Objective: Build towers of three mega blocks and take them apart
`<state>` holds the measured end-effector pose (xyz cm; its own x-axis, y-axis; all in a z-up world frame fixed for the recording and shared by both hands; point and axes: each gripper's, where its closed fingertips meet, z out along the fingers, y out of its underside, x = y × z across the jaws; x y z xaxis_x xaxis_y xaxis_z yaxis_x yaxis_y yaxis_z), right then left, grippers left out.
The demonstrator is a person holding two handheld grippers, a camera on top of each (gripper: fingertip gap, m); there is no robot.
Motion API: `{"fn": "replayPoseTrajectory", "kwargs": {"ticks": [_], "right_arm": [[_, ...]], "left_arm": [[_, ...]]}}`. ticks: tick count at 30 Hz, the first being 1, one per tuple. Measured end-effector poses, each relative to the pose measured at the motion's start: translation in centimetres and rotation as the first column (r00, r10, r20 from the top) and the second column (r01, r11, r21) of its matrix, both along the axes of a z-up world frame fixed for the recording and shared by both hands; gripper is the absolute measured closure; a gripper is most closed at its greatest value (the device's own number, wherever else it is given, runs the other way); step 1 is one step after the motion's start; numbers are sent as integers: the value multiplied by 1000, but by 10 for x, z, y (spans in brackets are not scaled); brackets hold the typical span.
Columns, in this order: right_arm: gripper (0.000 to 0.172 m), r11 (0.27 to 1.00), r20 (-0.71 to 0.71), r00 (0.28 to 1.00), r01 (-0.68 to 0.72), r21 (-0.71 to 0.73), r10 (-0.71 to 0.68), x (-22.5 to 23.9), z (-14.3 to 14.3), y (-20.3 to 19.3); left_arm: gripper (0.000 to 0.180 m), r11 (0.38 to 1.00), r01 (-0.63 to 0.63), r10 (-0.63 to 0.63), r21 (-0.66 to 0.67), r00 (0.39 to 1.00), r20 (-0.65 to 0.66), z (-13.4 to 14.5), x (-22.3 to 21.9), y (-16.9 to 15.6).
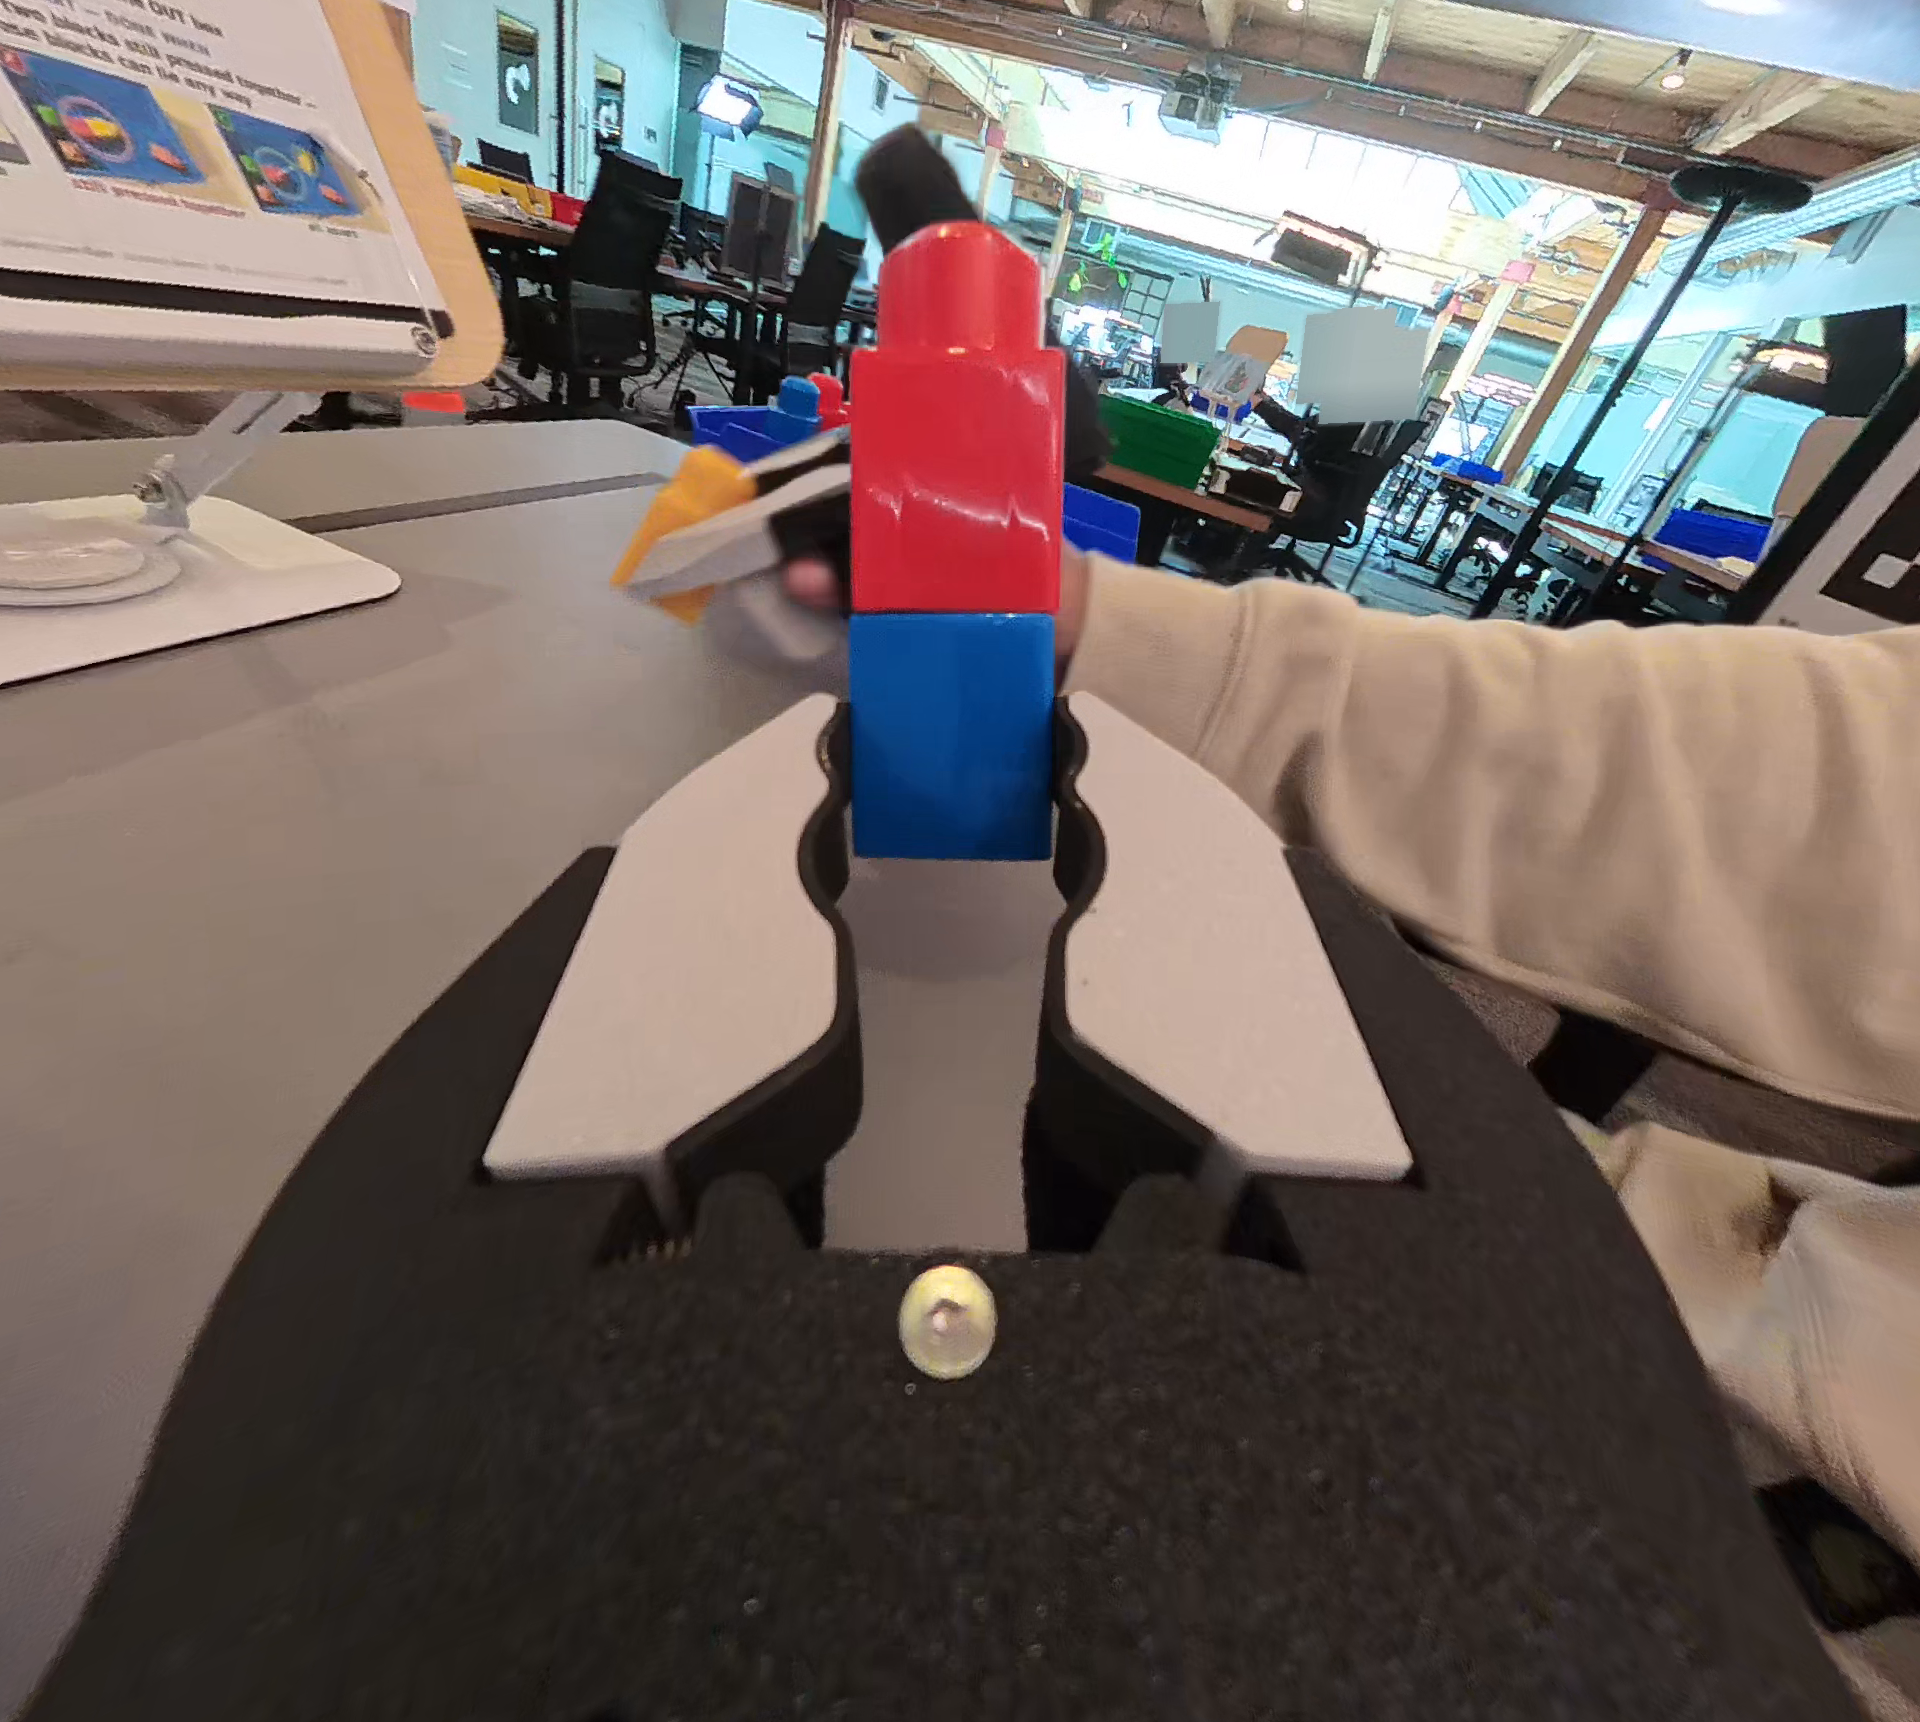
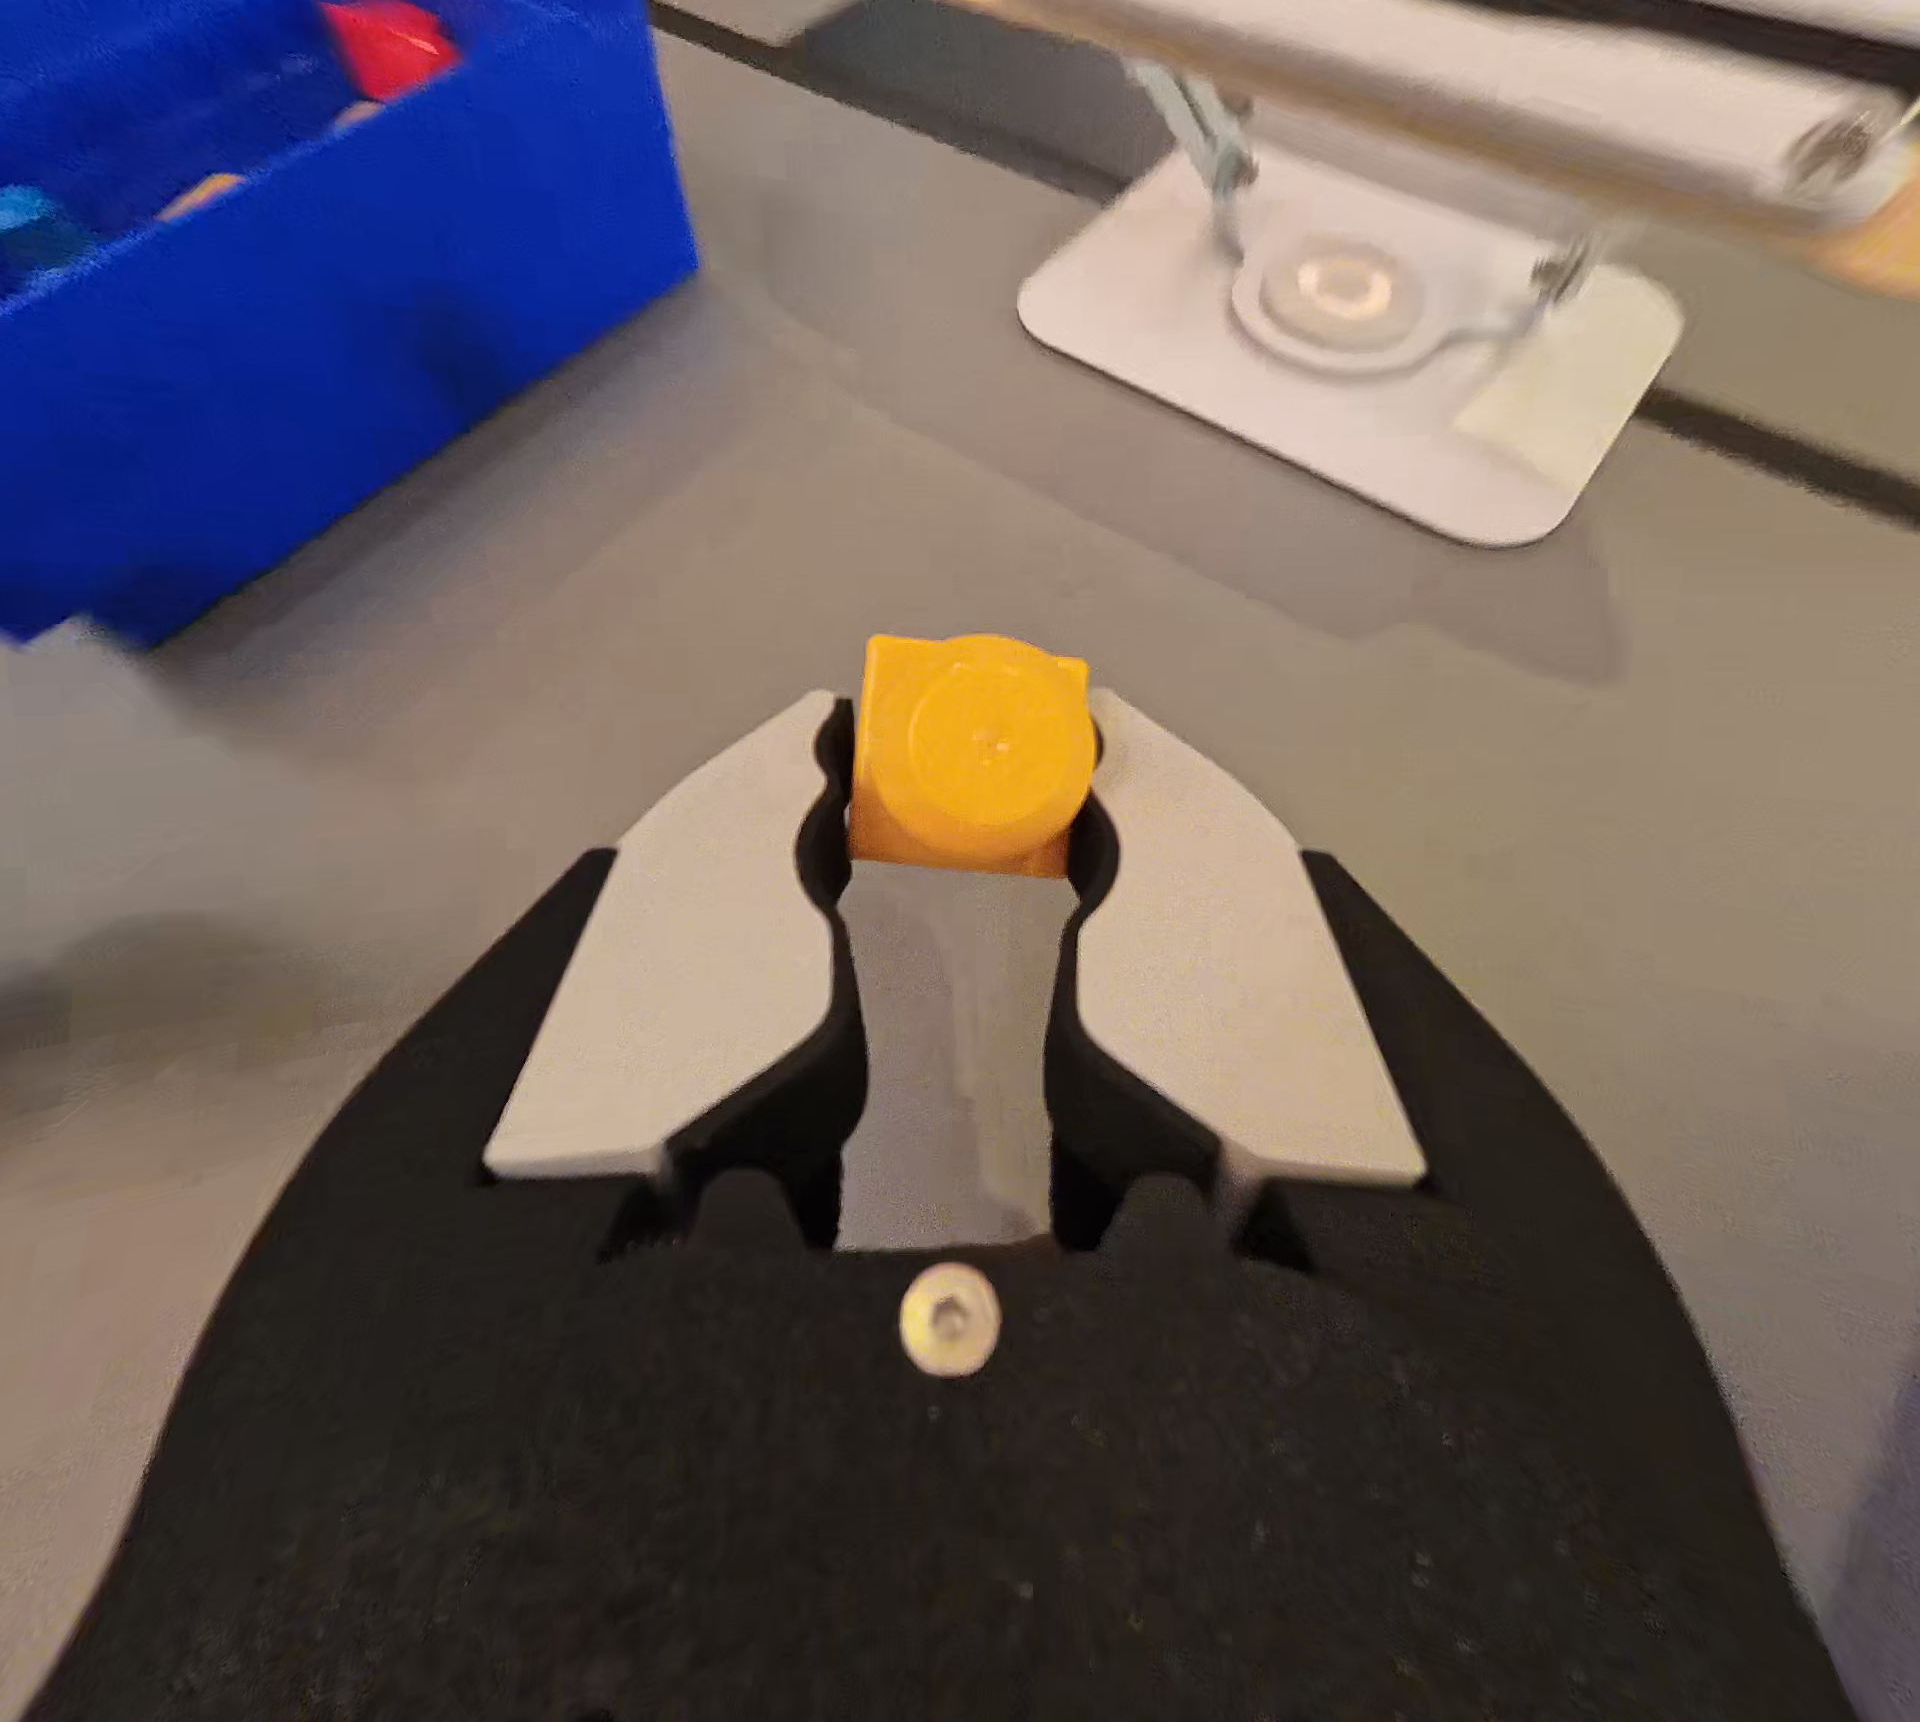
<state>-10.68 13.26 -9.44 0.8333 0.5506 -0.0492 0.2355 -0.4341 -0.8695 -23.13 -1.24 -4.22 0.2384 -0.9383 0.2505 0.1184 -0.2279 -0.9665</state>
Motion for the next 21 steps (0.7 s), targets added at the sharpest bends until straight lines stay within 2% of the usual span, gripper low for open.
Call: {"fn": "replayPoseTrajectory", "kwargs": {"ticks": [3,6,10,13,17,21], "right_arm": [[133,974,-43,982,-178,140,185,8,36,-44],[133,921,-20,943,-320,223,332,10,57,-82],[133,852,-20,876,-462,247,482,4,81,-109],[133,760,-117,757,-612,221,643,-11,109,-125],[133,646,-130,632,-747,158,764,-22,130,-128],[133,601,-110,591,-792,110,799,-24,132,-126]], "left_arm": [[145,1000,28,-28,-5,1000,-5,-5,0,5],[145,997,75,-75,-11,997,-27,-11,7,7],[145,988,154,-153,-3,985,-85,-19,26,4],[145,969,247,-245,10,965,-97,-14,45,-4],[145,950,313,-309,17,946,-99,-6,69,-6],[145,943,333,-331,12,939,-88,-2,83,1]]}}
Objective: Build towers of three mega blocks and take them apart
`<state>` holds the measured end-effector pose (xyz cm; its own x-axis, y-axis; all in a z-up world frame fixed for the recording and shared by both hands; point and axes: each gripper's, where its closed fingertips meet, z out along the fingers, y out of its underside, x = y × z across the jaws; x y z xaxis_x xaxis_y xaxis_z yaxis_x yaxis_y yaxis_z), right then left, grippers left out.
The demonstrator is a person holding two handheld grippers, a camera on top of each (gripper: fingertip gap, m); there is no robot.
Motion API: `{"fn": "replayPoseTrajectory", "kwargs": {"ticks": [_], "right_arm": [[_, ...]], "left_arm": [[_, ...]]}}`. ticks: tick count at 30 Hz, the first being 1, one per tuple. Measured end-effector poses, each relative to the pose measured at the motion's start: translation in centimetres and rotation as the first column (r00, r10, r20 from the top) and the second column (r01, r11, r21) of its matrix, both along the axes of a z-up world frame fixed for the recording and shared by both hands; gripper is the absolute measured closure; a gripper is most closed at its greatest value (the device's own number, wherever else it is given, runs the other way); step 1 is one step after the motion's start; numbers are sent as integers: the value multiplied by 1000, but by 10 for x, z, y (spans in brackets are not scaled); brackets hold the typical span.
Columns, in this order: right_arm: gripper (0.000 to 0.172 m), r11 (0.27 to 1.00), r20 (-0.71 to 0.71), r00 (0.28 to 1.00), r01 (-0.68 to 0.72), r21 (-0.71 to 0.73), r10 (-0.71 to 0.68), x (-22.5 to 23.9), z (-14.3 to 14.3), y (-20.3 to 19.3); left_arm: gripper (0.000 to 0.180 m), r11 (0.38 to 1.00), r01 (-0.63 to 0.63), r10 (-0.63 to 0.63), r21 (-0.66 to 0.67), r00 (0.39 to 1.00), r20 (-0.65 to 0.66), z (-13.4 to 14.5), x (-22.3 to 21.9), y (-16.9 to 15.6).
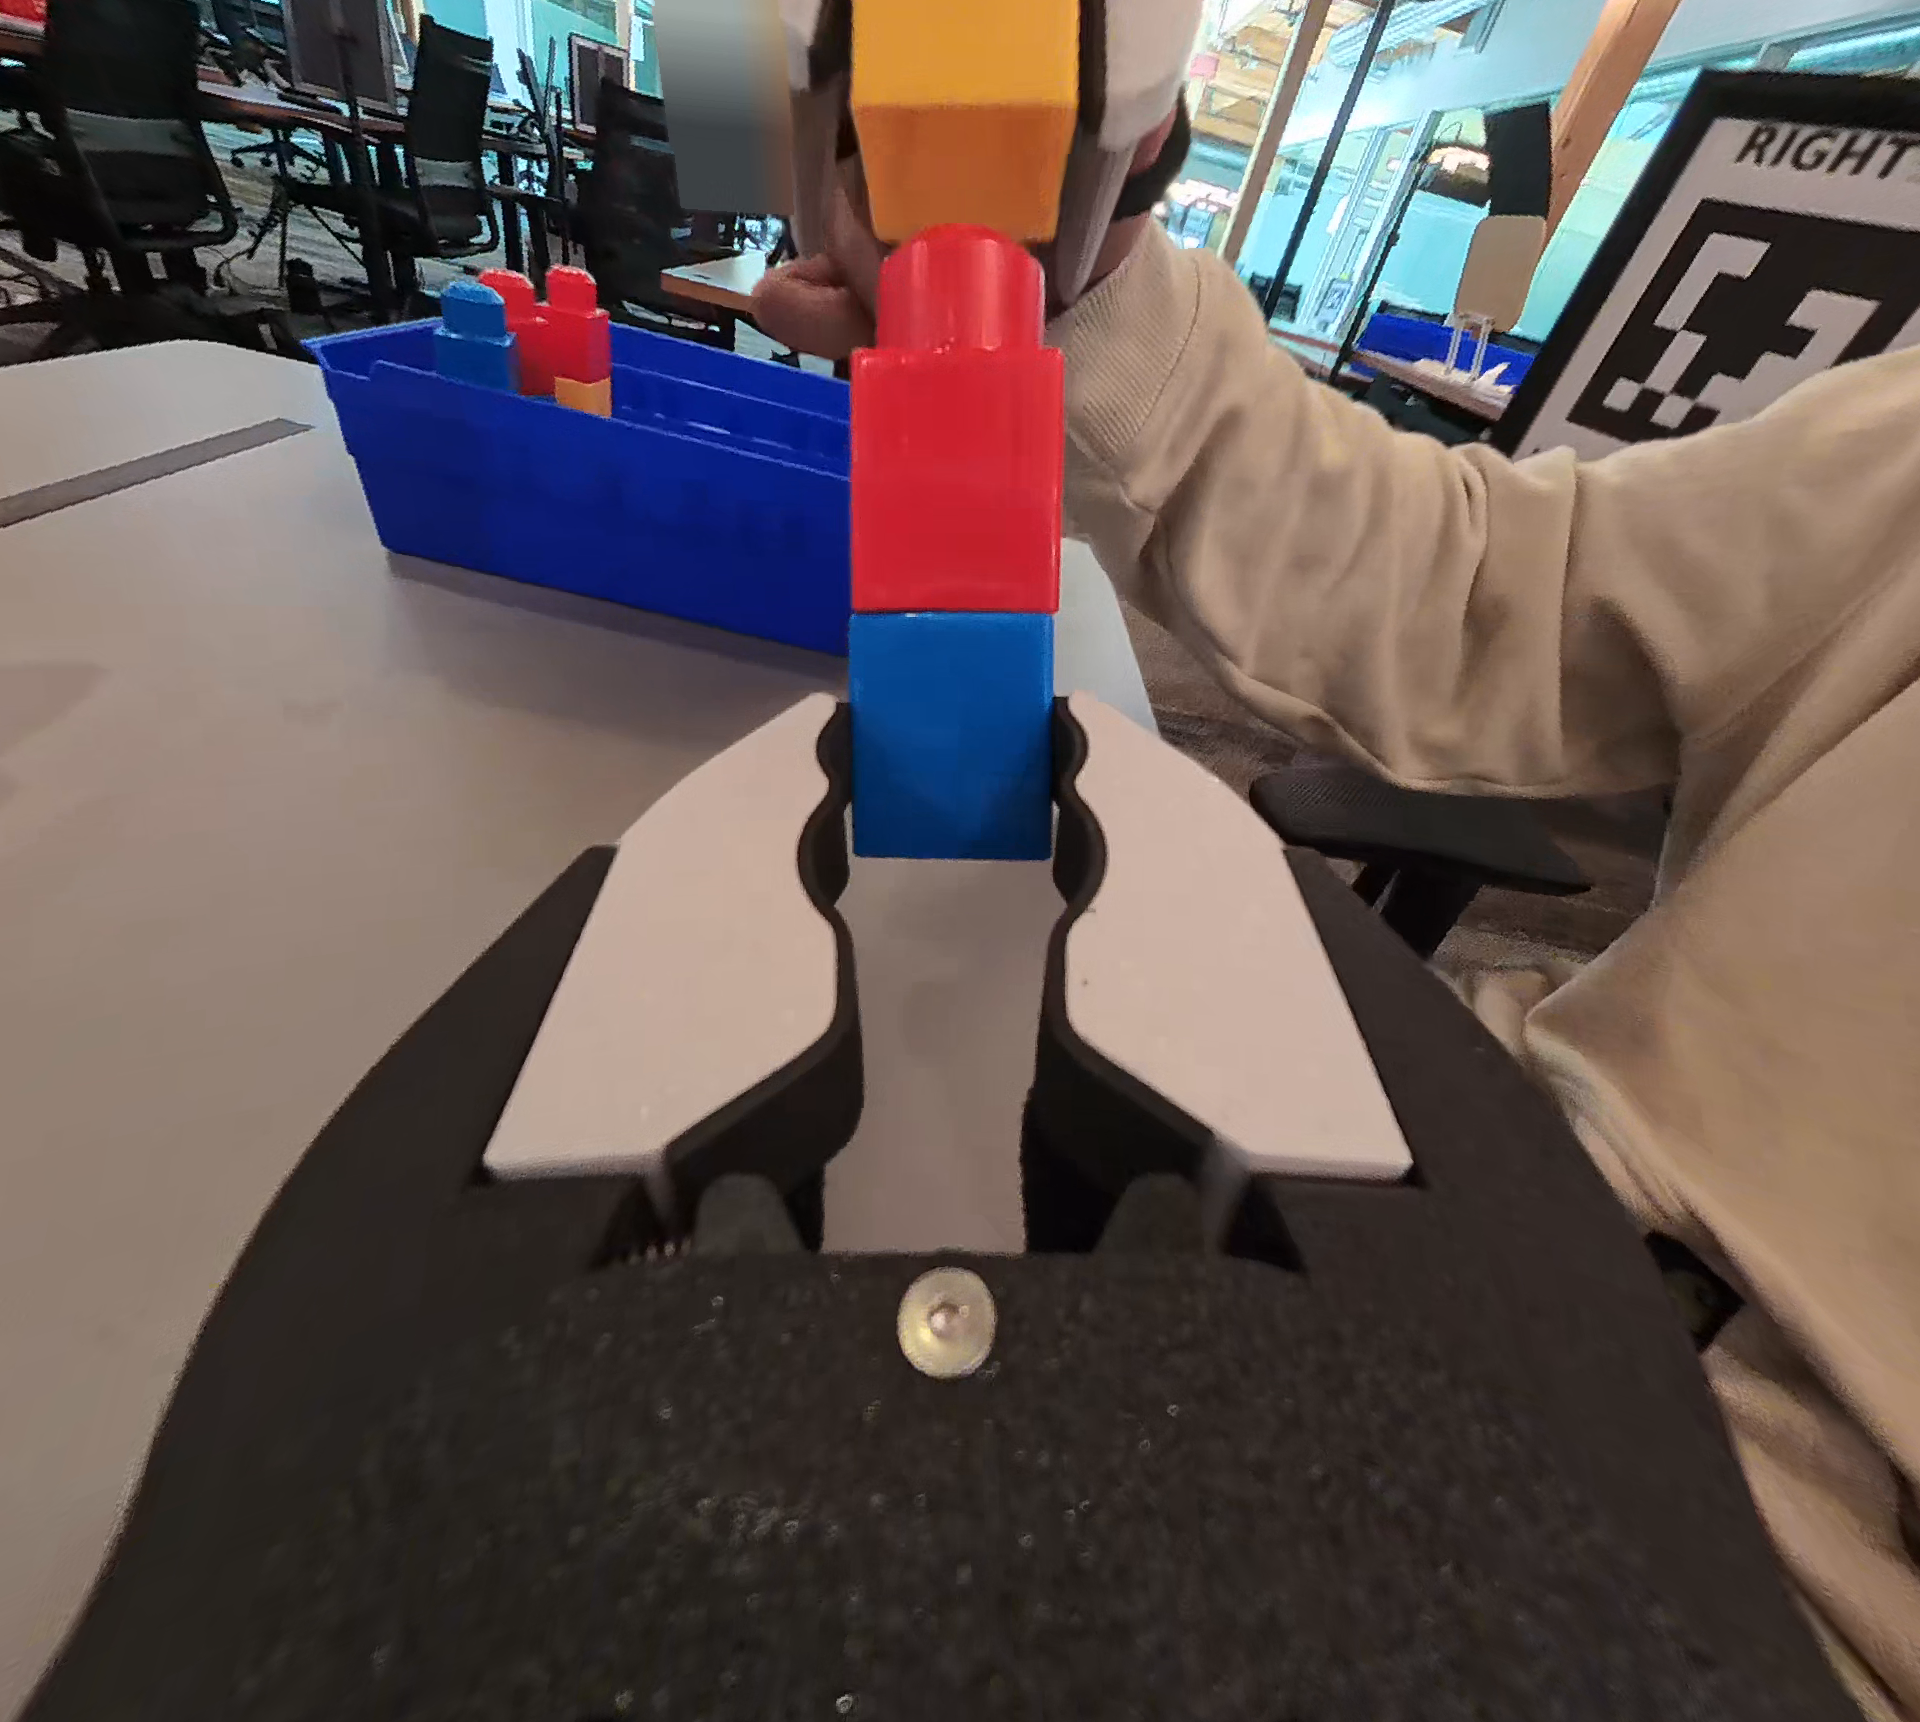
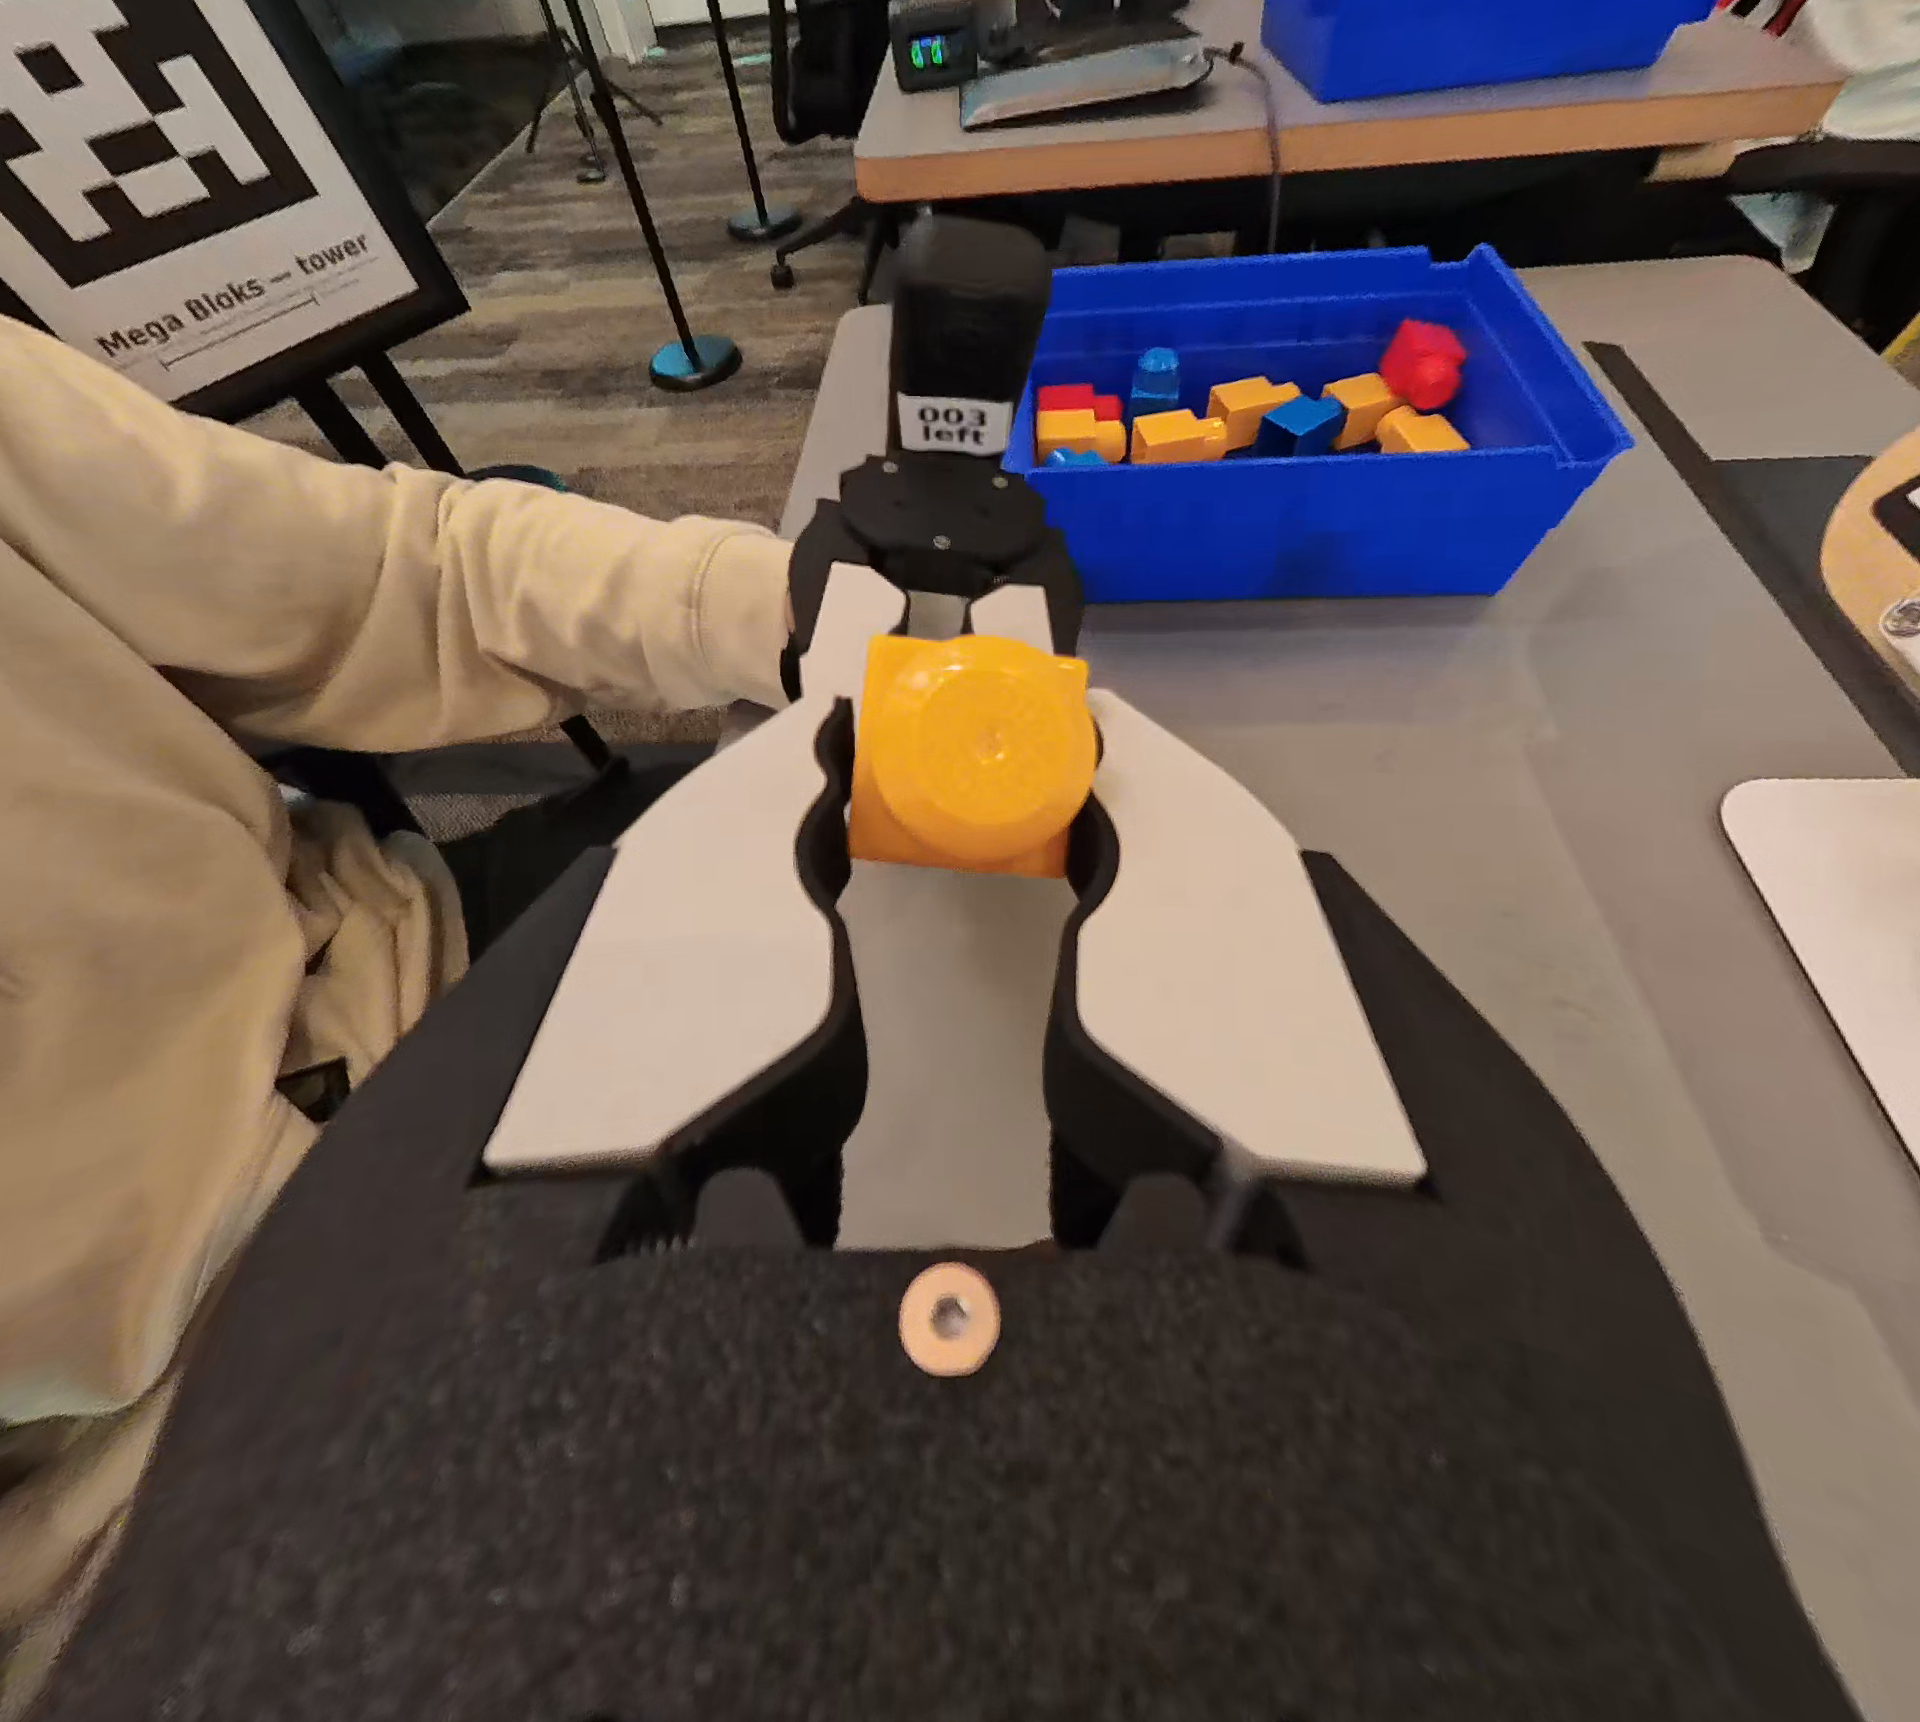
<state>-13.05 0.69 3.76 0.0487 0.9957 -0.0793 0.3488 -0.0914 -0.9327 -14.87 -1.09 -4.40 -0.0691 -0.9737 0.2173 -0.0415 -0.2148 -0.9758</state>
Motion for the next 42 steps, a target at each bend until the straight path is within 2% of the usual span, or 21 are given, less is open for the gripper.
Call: {"fn": "replayPoseTrajectory", "kwargs": {"ticks": [7,13,19,28,32,36,38,42], "right_arm": [[133,1000,2,1000,3,-3,-3,4,-6,7],[132,1000,87,996,-7,-1,7,1,-28,6],[133,1000,95,995,1,-26,2,2,-41,8],[133,999,23,1000,15,-50,-14,0,-48,14],[133,998,-13,1000,18,-68,-18,1,-47,15],[132,998,-63,996,54,-25,-56,1,-36,15],[115,994,-97,989,110,4,-109,4,-29,16],[108,978,-183,961,200,-54,-207,18,-18,11]], "left_arm": [[145,1000,9,-8,-25,1000,23,1,6,11],[145,1000,11,-11,-16,1000,-4,-5,11,9],[145,999,7,-6,-38,1000,11,-9,8,12],[145,999,-22,22,-37,1000,-6,-14,8,17],[145,999,-32,32,-41,999,-4,-14,9,18],[145,999,-30,31,-30,999,32,-5,8,18],[145,998,-55,55,-2,998,4,-8,5,19],[145,996,-93,93,3,995,-28,-16,-10,20]]}}
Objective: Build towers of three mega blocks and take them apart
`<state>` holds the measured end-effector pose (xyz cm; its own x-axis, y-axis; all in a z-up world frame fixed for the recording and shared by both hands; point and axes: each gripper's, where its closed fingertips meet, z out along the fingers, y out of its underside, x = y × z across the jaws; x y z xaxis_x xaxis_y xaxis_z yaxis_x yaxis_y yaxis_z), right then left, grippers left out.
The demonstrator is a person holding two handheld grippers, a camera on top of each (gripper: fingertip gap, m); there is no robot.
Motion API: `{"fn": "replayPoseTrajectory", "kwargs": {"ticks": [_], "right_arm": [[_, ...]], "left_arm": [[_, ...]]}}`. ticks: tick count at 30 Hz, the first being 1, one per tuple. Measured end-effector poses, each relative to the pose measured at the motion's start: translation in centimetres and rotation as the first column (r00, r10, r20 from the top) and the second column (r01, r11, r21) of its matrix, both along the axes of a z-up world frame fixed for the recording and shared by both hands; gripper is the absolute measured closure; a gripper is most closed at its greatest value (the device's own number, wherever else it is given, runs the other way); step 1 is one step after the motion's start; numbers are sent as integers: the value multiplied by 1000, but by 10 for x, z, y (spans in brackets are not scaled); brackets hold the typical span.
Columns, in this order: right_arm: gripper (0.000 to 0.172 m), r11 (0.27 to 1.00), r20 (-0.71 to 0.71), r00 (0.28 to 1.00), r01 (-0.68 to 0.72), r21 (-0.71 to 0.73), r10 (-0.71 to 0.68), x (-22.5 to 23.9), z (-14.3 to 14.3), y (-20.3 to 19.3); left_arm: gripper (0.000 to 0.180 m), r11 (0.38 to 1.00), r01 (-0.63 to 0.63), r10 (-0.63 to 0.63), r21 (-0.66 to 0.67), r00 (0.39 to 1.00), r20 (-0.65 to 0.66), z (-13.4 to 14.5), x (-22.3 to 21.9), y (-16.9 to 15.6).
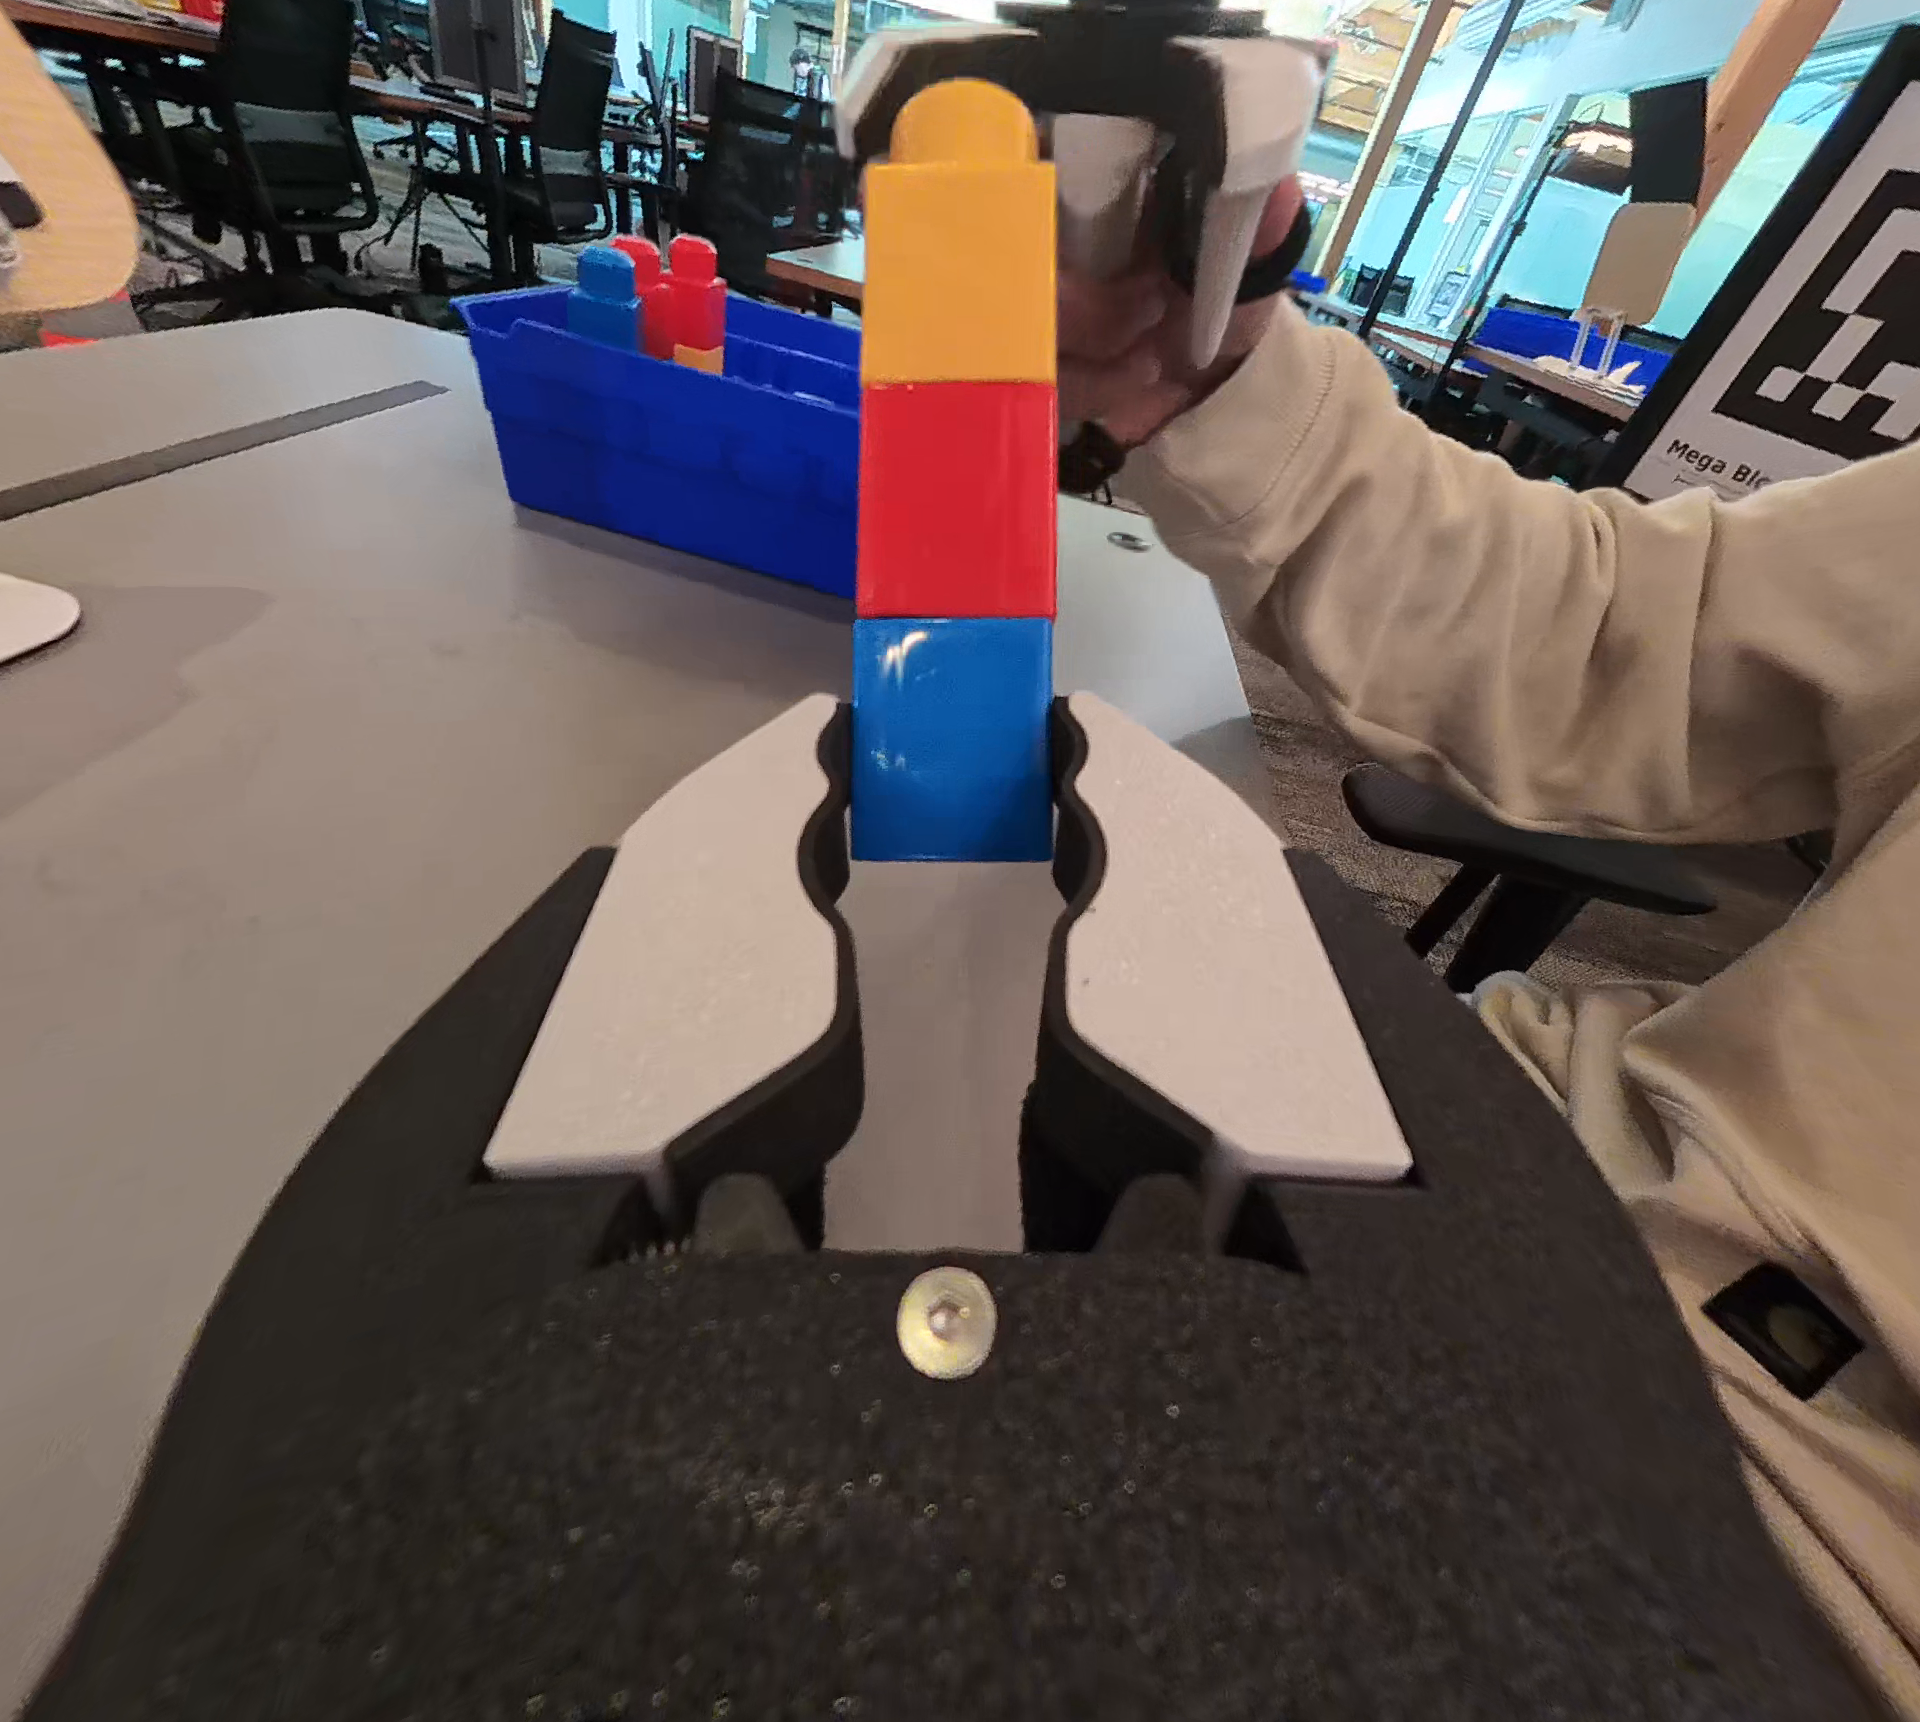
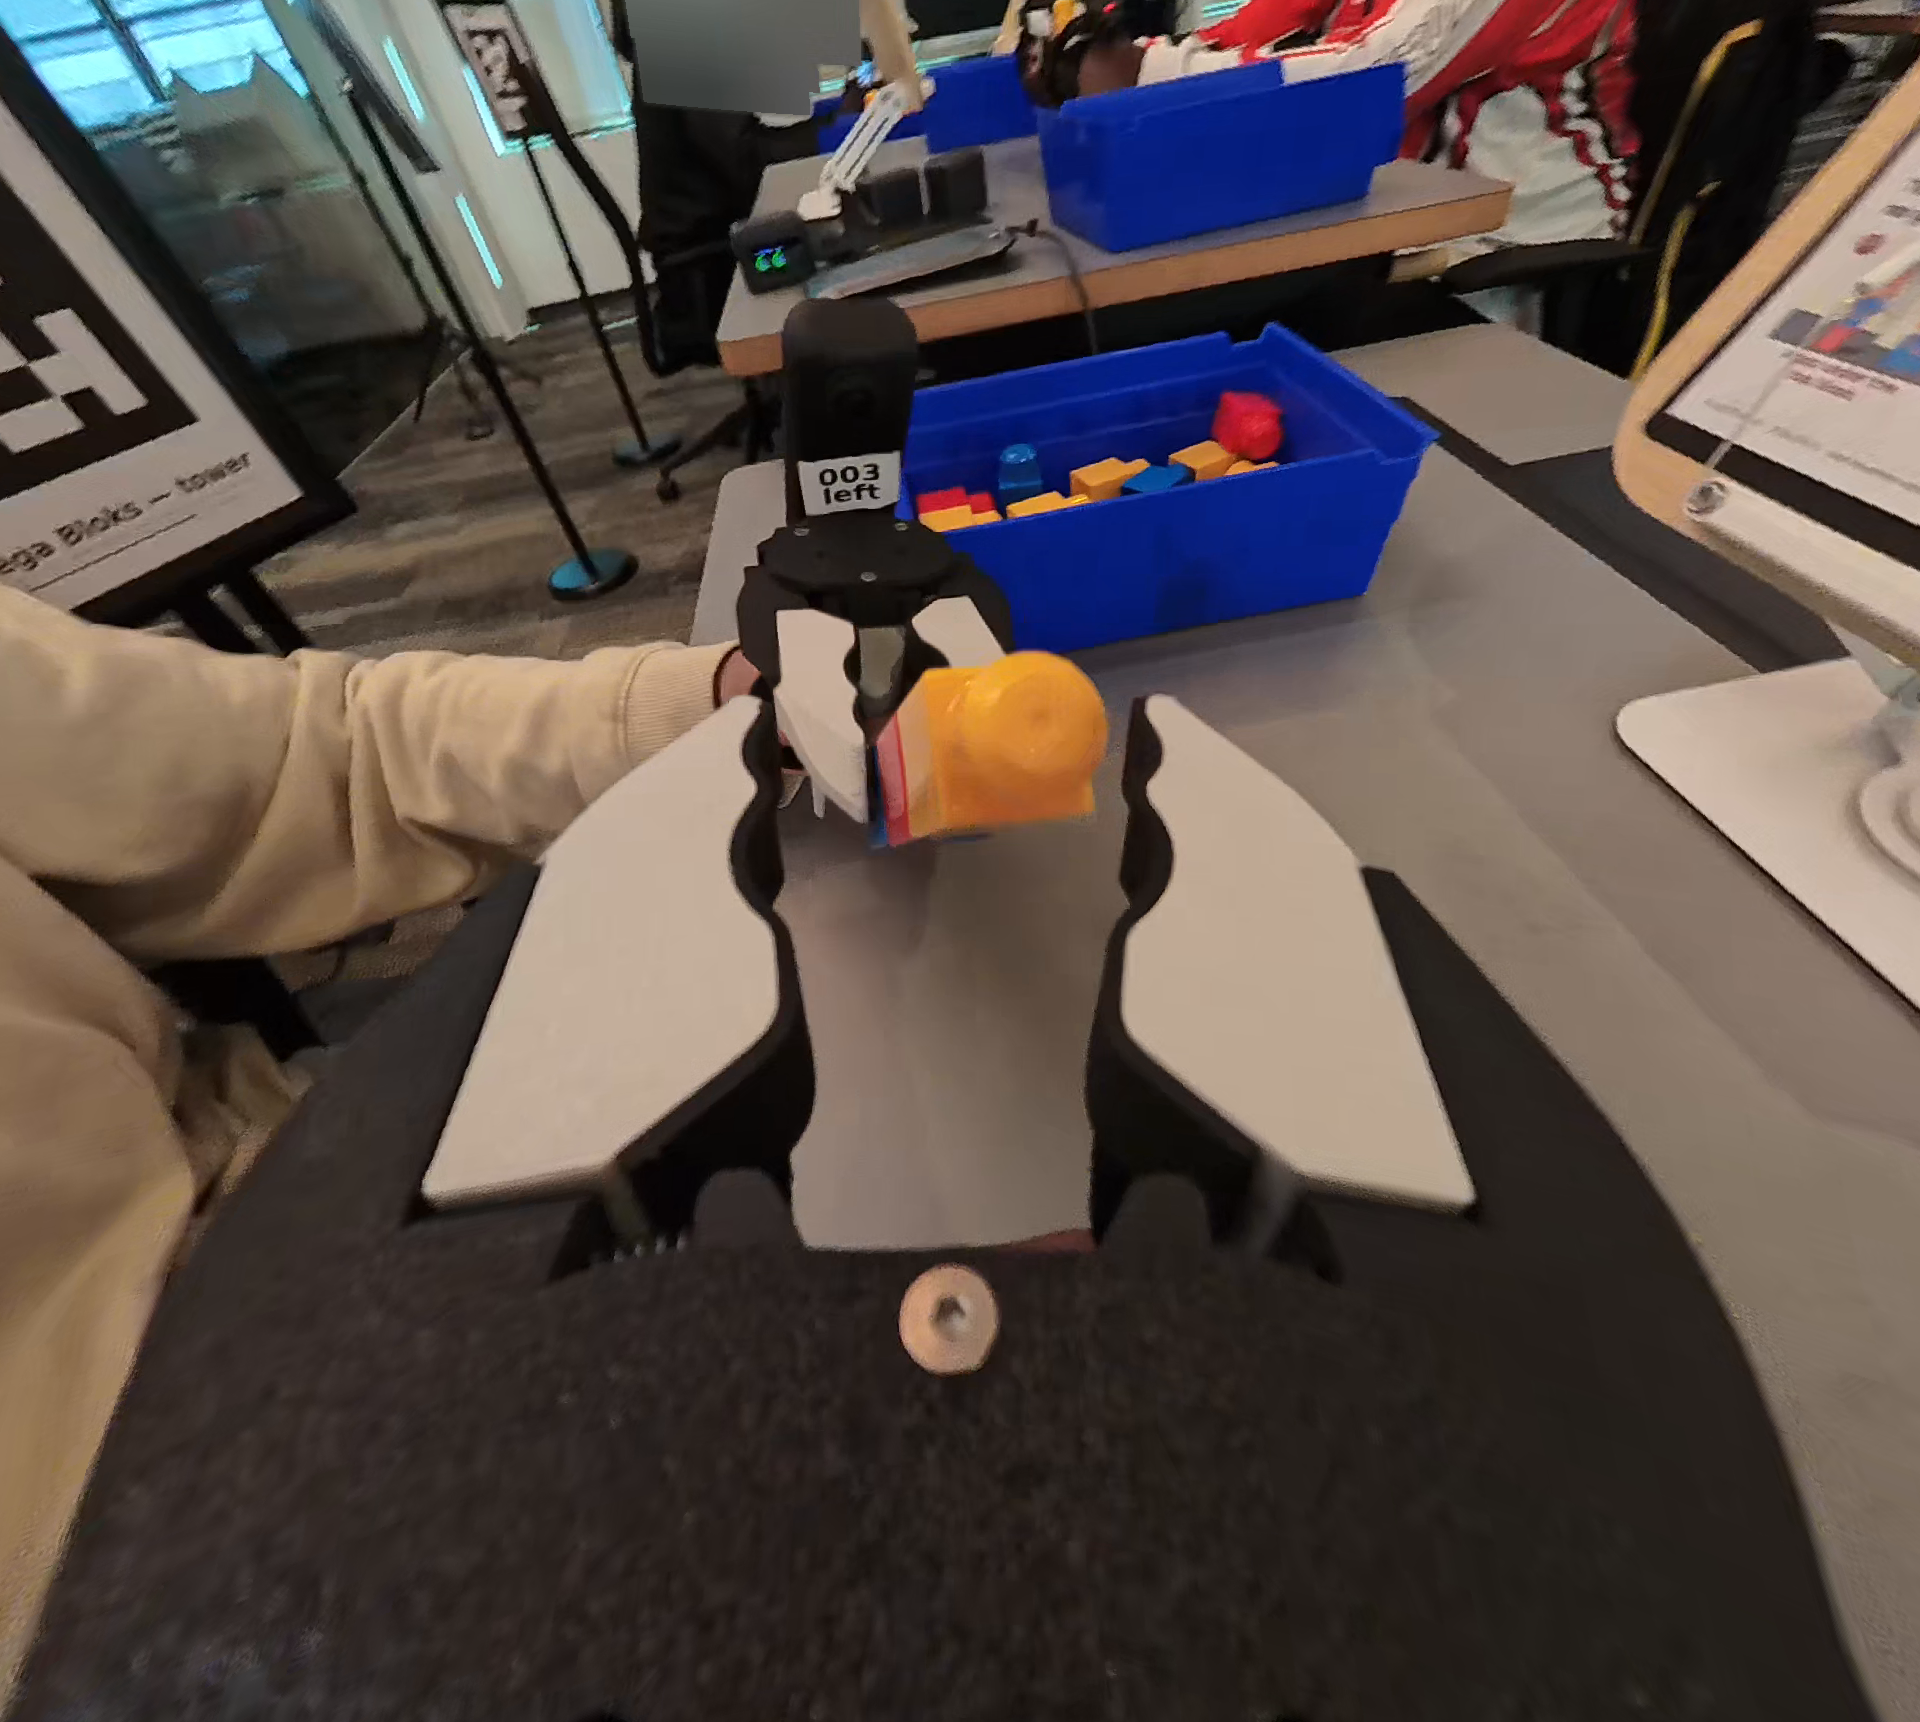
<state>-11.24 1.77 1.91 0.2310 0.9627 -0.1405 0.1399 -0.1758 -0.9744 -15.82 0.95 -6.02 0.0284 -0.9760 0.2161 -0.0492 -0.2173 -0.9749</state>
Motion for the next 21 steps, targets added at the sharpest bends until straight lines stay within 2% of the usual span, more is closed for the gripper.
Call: {"fn": "replayPoseTrajectory", "kwargs": {"ticks": [5,8,11,16,19,21], "right_arm": [[106,987,-44,986,163,-14,-163,9,-19,-5],[105,935,-124,940,289,-205,-318,9,-38,1],[103,844,-182,883,326,-426,-433,-1,-55,4],[103,755,-184,815,389,-528,-549,-15,-64,17],[108,729,-171,795,417,-542,-582,-16,-63,26],[129,721,-156,799,416,-554,-581,-17,-65,29]], "left_arm": [[145,998,-40,43,-44,997,62,3,-19,5],[145,990,-144,143,8,988,56,6,-25,15],[145,975,-212,211,70,977,27,3,-19,18],[145,923,-291,319,251,944,-79,-12,-4,19],[145,910,-281,327,306,939,-109,-16,5,15],[145,906,-269,324,326,937,-129,-20,9,12]]}}
